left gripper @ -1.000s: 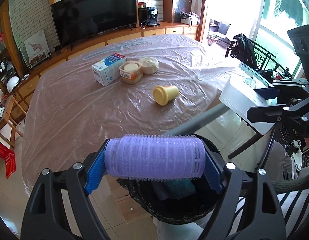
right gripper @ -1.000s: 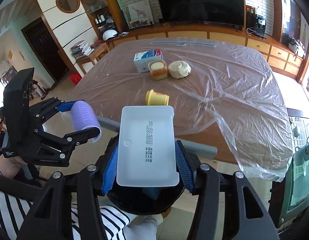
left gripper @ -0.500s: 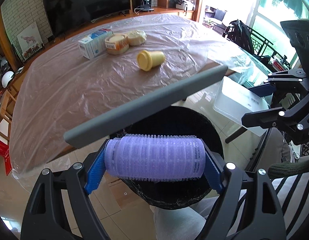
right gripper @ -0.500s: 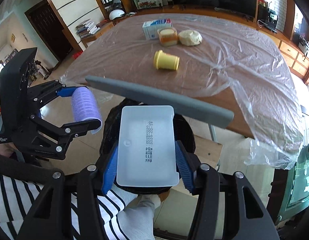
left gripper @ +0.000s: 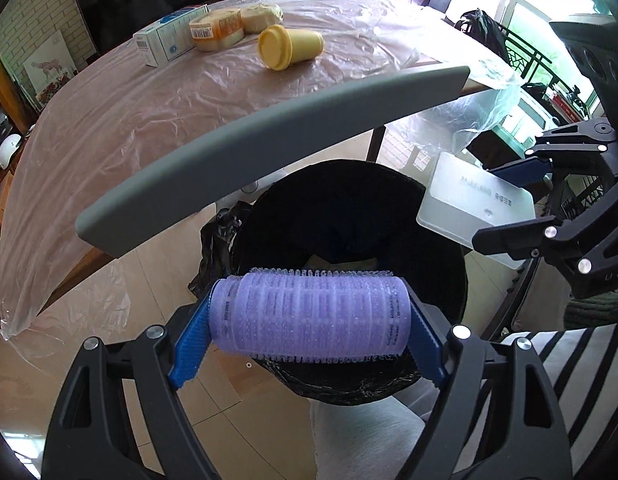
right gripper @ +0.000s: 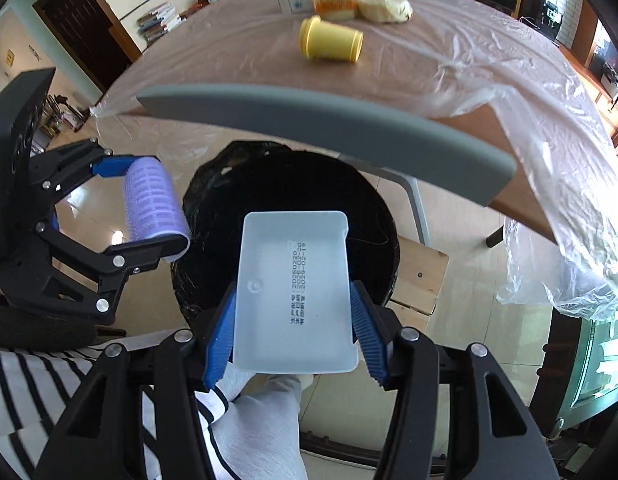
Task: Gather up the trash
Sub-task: 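Carry the purple roller with the left tool while the right tool carries the white box to the bin, then open both tools over the bin dropping the roller and the white box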
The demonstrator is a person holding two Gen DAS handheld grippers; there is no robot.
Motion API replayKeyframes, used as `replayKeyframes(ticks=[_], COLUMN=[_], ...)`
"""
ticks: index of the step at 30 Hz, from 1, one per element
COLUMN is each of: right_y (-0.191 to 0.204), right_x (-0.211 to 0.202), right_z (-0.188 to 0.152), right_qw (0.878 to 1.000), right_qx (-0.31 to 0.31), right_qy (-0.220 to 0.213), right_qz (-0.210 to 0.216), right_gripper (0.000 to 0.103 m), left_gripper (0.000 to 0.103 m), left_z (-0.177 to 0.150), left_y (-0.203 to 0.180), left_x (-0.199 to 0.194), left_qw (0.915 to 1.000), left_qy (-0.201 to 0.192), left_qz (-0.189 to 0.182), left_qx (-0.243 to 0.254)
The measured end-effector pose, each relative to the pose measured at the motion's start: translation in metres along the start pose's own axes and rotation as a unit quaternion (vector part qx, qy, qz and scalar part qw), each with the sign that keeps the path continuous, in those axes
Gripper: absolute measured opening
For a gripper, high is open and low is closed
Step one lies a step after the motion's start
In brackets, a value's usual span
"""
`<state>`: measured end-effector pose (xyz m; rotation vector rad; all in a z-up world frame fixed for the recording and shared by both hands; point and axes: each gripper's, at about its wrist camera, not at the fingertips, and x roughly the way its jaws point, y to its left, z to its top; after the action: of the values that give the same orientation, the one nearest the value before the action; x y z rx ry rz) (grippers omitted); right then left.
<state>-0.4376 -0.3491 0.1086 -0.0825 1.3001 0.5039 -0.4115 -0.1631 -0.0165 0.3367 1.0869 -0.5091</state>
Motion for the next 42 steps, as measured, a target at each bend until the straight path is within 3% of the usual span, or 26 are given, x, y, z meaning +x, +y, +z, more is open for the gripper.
replayKeyframes(ticks=[19, 38, 39, 40, 42], right_y=[-0.004, -0.011, -0.011, -0.011, -0.013], right_x=[0.040, 0.051, 0.049, 0.047, 0.042], right_z=[0.008, 0.014, 0.014, 0.014, 0.014], right_qw=[0.999, 0.998, 0.998, 0.998, 0.998], right_qx=[0.013, 0.019, 0.019, 0.020, 0.027], right_qy=[0.019, 0.023, 0.020, 0.016, 0.006], right_qz=[-0.044, -0.051, -0.050, -0.049, -0.049], right_gripper=[0.053, 0.053, 0.055, 0.069, 0.084], left_gripper=[0.084, 0.084, 0.084, 0.086, 0.095], left_z=[0.003, 0.008, 0.009, 0.009, 0.009], left_y=[0.002, 0.003, 0.003, 0.004, 0.007], left_x=[0.036, 0.042, 0.041, 0.040, 0.039], left_qw=[0.9990, 0.9993, 0.9994, 0.9995, 0.9996], left_qy=[0.032, 0.028, 0.025, 0.024, 0.023], left_qz=[0.022, 0.014, 0.010, 0.003, 0.007], left_qx=[0.022, 0.022, 0.021, 0.019, 0.014])
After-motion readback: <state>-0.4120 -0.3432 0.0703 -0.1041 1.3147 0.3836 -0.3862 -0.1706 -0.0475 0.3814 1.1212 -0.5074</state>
